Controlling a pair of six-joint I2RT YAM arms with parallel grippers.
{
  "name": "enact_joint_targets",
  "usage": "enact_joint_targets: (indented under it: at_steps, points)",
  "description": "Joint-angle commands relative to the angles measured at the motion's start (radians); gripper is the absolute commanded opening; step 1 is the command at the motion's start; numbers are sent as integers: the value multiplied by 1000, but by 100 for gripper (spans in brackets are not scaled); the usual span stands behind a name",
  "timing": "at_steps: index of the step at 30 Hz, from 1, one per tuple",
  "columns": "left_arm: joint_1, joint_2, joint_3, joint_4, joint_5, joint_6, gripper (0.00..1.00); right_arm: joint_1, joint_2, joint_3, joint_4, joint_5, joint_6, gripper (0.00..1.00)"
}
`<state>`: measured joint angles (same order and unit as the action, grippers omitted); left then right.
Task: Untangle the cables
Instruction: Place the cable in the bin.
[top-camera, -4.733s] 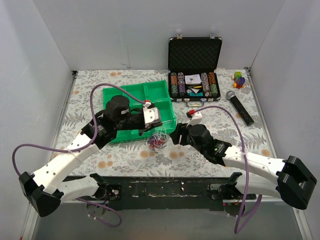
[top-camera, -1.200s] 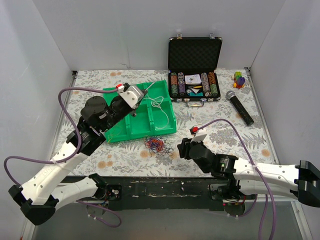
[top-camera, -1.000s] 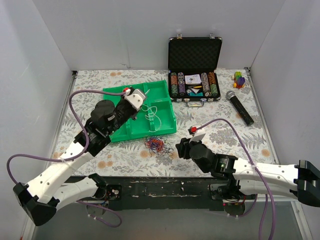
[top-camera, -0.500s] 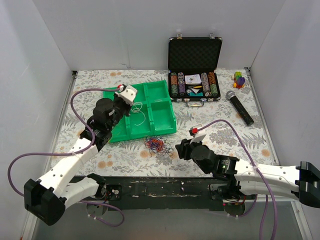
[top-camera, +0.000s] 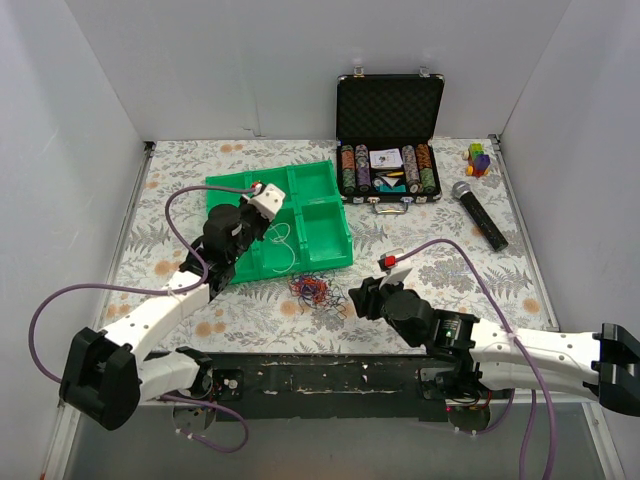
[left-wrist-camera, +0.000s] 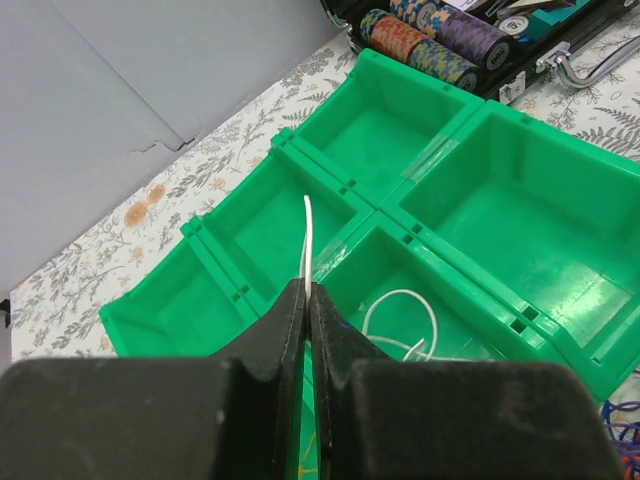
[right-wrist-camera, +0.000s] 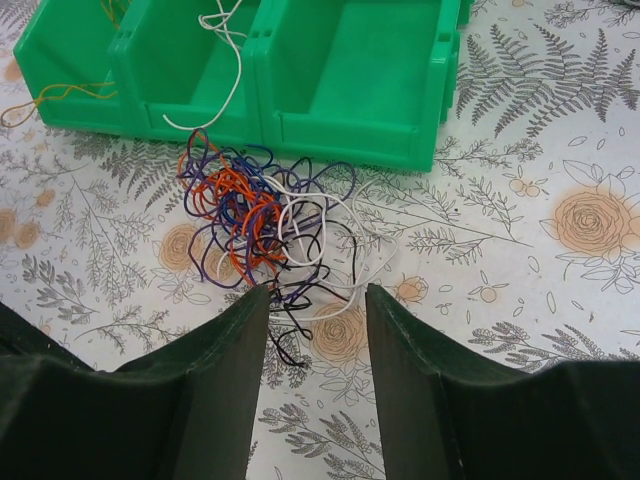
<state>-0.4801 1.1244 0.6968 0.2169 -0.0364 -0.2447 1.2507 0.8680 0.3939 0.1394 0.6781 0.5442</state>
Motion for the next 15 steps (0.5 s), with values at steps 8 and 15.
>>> enact_joint_targets:
  at_steps: [8,15]
  points:
    - [17,38,55,121,-2,32,0,4,-17,-13,60,0,-16,51]
    - [18,41,26,147,7,70,0,4,-23,-24,63,0,-15,51]
